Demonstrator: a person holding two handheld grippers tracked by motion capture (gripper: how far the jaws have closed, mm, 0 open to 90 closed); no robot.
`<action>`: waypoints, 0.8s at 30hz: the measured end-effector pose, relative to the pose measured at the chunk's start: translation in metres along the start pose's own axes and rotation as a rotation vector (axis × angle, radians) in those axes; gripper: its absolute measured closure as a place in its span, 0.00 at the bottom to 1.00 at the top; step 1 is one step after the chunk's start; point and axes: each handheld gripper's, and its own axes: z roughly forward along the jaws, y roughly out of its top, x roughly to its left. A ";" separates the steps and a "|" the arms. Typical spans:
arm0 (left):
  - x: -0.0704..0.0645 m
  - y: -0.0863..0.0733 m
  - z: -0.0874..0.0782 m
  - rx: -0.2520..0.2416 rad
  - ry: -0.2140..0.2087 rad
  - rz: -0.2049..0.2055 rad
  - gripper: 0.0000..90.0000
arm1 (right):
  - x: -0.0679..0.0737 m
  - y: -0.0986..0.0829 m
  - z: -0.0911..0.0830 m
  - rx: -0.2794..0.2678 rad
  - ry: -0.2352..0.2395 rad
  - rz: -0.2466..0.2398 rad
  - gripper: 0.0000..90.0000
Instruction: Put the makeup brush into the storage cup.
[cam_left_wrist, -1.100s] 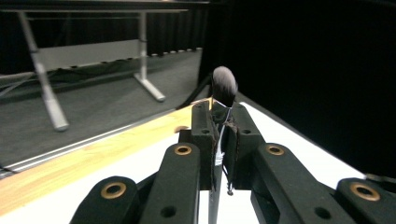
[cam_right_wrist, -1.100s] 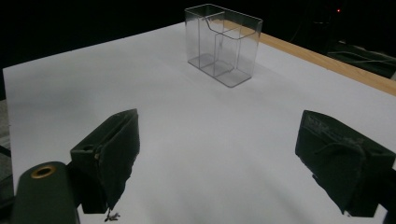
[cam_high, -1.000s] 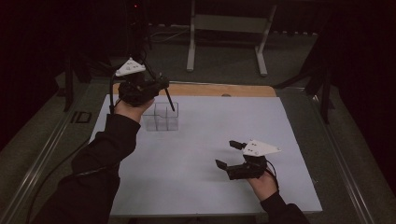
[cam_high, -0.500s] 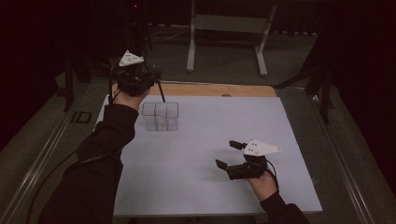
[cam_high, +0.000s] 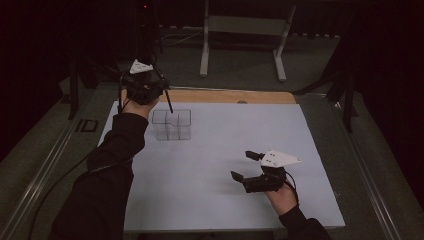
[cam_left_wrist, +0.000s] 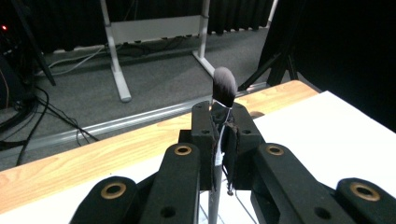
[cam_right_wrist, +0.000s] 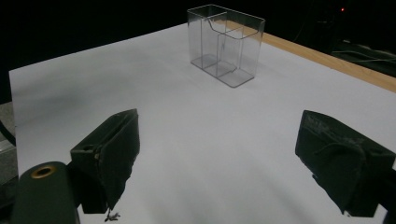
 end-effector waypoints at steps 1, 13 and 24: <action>0.001 -0.002 0.002 0.001 -0.015 -0.006 0.94 | 0.000 0.000 0.000 0.001 0.000 0.001 0.16; 0.008 -0.022 0.023 0.045 0.022 -0.013 0.94 | -0.001 -0.001 0.001 0.008 0.000 0.008 0.16; 0.010 -0.036 0.039 0.128 0.036 -0.013 0.94 | 0.000 -0.002 0.003 0.023 0.010 0.009 0.16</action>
